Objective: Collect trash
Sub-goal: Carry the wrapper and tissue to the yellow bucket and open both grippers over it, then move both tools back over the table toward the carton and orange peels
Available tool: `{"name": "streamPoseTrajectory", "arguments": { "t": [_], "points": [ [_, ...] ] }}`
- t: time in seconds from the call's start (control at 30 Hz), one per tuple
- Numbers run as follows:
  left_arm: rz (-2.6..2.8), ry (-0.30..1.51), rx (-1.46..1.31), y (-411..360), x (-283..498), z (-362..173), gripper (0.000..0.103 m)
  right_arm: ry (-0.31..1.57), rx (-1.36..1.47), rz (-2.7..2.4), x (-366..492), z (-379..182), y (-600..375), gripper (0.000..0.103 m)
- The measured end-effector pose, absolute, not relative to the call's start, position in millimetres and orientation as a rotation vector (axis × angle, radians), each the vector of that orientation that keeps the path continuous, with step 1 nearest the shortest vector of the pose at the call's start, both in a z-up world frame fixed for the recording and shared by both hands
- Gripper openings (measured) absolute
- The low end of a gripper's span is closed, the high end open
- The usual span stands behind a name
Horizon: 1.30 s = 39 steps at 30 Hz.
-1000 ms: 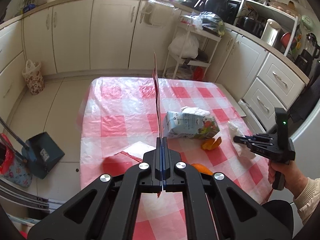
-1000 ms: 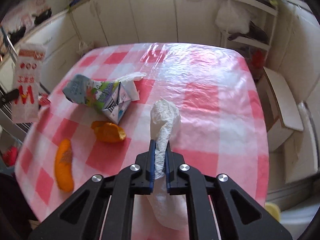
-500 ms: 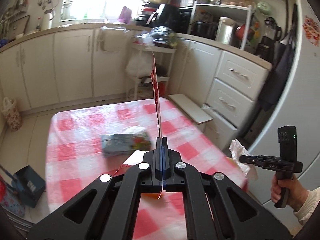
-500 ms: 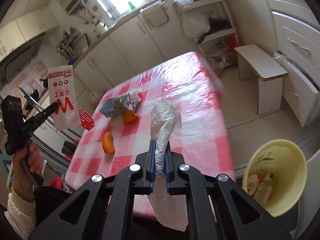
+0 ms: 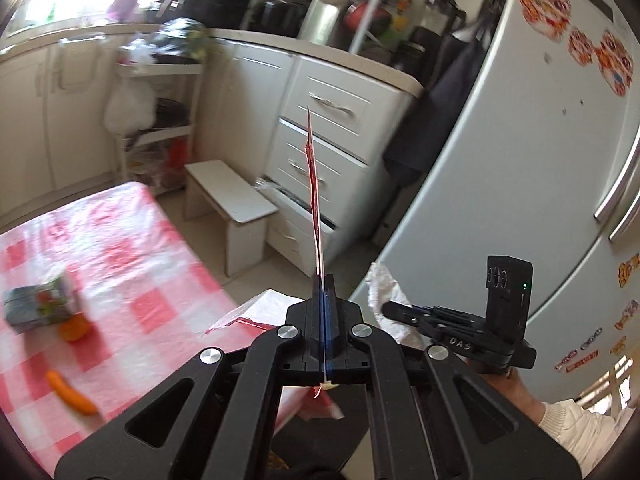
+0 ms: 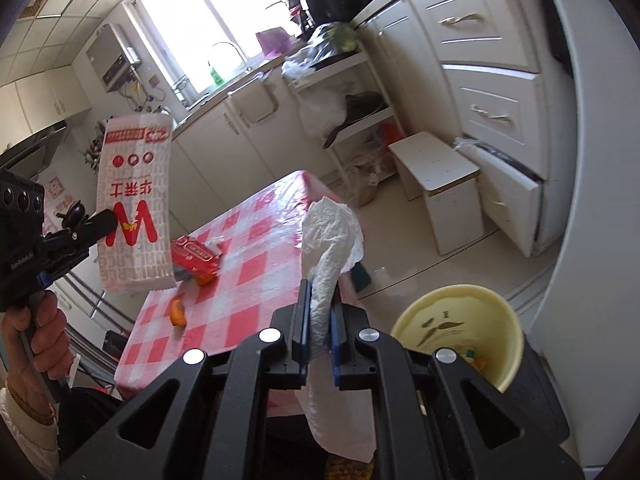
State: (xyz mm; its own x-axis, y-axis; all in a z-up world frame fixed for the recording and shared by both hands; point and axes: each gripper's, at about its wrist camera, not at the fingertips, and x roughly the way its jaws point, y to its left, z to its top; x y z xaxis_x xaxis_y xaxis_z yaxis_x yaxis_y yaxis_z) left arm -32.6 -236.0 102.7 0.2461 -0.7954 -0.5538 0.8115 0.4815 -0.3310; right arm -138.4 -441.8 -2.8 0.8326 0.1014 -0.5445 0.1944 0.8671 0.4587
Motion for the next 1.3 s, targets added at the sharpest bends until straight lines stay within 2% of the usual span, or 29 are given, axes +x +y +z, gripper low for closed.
{"name": "streamPoseTrajectory", "arguments": {
  "t": [0.2, 0.47, 0.93, 0.97, 1.0, 1.03, 1.07, 1.17, 1.3],
  "points": [
    [-1.176, 0.838, 0.072, -311, -43, 81, 0.001, 0.598, 0.566, -0.115, -157, -23, -474, 0.009],
    [-1.173, 1.033, 0.131, -383, -30, 21, 0.001, 0.669, 0.637, -0.143, -147, -74, -496, 0.009],
    [-1.064, 1.269, 0.163, -418, 7, -76, 0.001, 0.819, 0.697, -0.194, -118, -149, -509, 0.013],
    [-1.059, 1.281, 0.168, -418, 8, -78, 0.004, 0.828, 0.700, -0.205, -118, -153, -510, 0.023],
    [-1.055, 1.286, 0.169, -419, 8, -80, 0.008, 0.831, 0.702, -0.214, -118, -155, -509, 0.038],
    [-1.053, 1.284, 0.169, -418, 8, -80, 0.018, 0.832, 0.708, -0.218, -119, -158, -510, 0.043],
    [-1.046, 1.273, 0.173, -418, 7, -80, 0.032, 0.834, 0.715, -0.219, -119, -160, -510, 0.044],
    [-1.027, 1.232, 0.185, -414, 4, -75, 0.045, 0.833, 0.732, -0.231, -124, -163, -510, 0.046],
    [-1.006, 1.154, 0.163, -406, 2, -57, 0.056, 0.823, 0.745, -0.249, -133, -162, -513, 0.050]
  ]
}}
